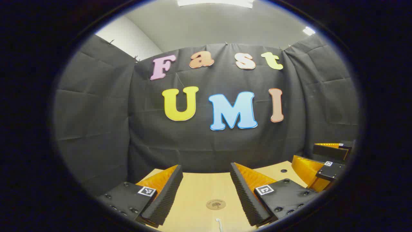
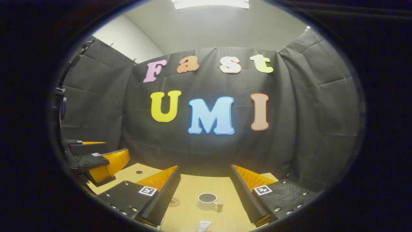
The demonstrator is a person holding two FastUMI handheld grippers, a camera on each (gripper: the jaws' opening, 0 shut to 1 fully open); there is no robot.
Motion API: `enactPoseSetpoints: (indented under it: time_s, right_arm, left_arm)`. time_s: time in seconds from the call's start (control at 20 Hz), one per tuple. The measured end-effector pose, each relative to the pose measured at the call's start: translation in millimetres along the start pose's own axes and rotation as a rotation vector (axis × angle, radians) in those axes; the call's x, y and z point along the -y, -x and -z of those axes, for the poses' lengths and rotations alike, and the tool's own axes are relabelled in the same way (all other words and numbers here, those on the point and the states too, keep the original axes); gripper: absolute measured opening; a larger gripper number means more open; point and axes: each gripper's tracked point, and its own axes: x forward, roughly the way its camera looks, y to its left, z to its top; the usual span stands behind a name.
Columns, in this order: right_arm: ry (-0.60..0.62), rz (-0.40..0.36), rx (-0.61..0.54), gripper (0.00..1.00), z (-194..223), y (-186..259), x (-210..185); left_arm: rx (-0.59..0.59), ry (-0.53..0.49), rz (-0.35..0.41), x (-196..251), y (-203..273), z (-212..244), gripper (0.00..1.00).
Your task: Put the toothbrush and toothpaste on the desktop into the cup, then pick up the cup and place it on the coaster on the desktop.
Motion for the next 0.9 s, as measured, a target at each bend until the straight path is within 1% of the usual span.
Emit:
enactPoseSetpoints:
  time_s: [0.05, 0.15, 0.3, 0.4, 0.55, 0.65, 0.8, 0.85, 0.9]
  right_arm:
    - [0.015, -0.007, -0.003, 0.93, 0.5, -2.3, -1.8]
    - [0.037, -0.022, -0.027, 0.93, 7.8, -6.8, -4.7]
    - [0.029, -0.04, -0.072, 0.93, 19.6, -10.1, -11.5]
    - [0.019, -0.039, -0.12, 0.93, 35.3, -13.0, -12.6]
    - [-0.025, -0.044, -0.212, 0.93, 64.5, -14.3, -17.4]
    - [-0.039, -0.033, -0.283, 0.93, 84.7, -15.0, -14.6]
    - [-0.062, -0.026, -0.415, 0.93, 122.7, -17.1, -14.4]
    - [-0.076, -0.023, -0.452, 0.95, 135.2, -16.5, -12.6]
    - [-0.093, -0.019, -0.481, 0.93, 144.5, -17.1, -12.2]
  left_arm:
    - [-0.009, -0.004, 0.003, 0.4, -2.5, 4.6, 0.96]
    - [-0.047, -0.012, 0.003, -1.1, -9.7, 19.1, 0.96]
    - [-0.097, 0.005, 0.024, 2.3, -16.9, 37.9, 0.96]
    - [-0.133, 0.001, 0.034, 4.0, -21.6, 52.7, 0.96]
    - [-0.209, 0.0, 0.066, 11.8, -21.9, 81.5, 0.96]
    - [-0.277, 0.002, 0.083, 15.9, -24.7, 105.6, 0.96]
    - [-0.367, 0.02, 0.095, 19.4, -25.7, 140.8, 0.96]
    - [-0.398, 0.025, 0.099, 21.1, -26.5, 153.1, 0.96]
    - [-0.432, 0.027, 0.099, 20.9, -26.5, 167.8, 0.96]
